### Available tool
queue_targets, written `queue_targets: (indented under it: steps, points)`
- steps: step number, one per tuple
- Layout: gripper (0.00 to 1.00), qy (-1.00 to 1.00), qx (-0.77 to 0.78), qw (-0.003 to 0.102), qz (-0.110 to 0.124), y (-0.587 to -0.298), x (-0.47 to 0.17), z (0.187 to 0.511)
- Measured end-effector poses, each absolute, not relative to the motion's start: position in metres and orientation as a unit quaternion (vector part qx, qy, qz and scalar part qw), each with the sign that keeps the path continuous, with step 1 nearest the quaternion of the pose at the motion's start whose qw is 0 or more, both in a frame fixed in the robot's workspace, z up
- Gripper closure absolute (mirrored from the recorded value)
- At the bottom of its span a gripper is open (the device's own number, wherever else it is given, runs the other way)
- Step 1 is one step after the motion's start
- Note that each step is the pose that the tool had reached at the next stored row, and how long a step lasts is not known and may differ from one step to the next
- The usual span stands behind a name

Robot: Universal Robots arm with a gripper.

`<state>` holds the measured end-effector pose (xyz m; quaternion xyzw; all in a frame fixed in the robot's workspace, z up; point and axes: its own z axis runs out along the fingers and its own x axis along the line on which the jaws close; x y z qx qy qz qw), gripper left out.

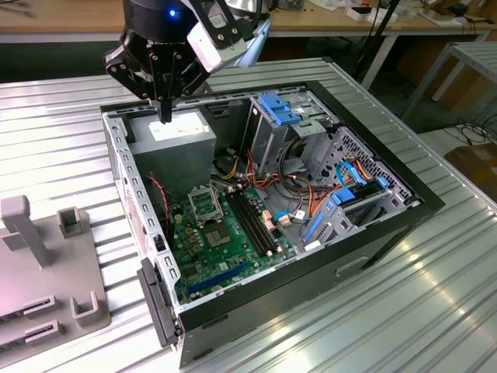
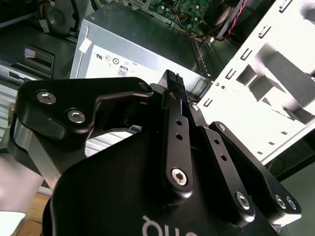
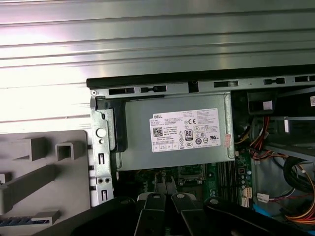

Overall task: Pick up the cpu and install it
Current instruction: 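Reach for the cpu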

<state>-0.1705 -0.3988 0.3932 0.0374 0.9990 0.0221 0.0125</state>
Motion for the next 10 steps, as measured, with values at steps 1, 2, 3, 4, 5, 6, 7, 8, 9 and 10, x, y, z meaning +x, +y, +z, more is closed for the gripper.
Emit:
queue_targets:
  steps: [1, 2, 3, 4, 5, 6, 7, 8, 9, 10]
  points:
    - [0.89, 0.999, 0.037, 0.012, 0.022, -0.3988, -0.1709, 0.3932]
    - [0.89, 0.999, 0.037, 0.012, 0.022, -0.3989, -0.1714, 0.3932]
    - [0.89, 0.999, 0.037, 0.012, 0.022, -0.3988, -0.1719, 0.3932]
    - [0.89, 0.999, 0.037, 0.012, 0.022, -0.3988, -0.1723, 0.3932]
    - [0.89, 0.999, 0.037, 0.012, 0.022, -0.3989, -0.1728, 0.3932]
    - [0.89, 0.999, 0.037, 0.012, 0.022, -0.3989, -0.1733, 0.3932]
    - [0.89, 0.999, 0.037, 0.012, 0.022, -0.3988, -0.1742, 0.3931]
    - [0.89, 0.999, 0.037, 0.012, 0.022, -0.3988, -0.1743, 0.3931]
    - [0.89, 0.999, 0.037, 0.012, 0.022, -0.3988, -0.1746, 0.3931]
    - [0.89, 0.999, 0.037, 0.012, 0.022, -0.3988, -0.1749, 0.3931]
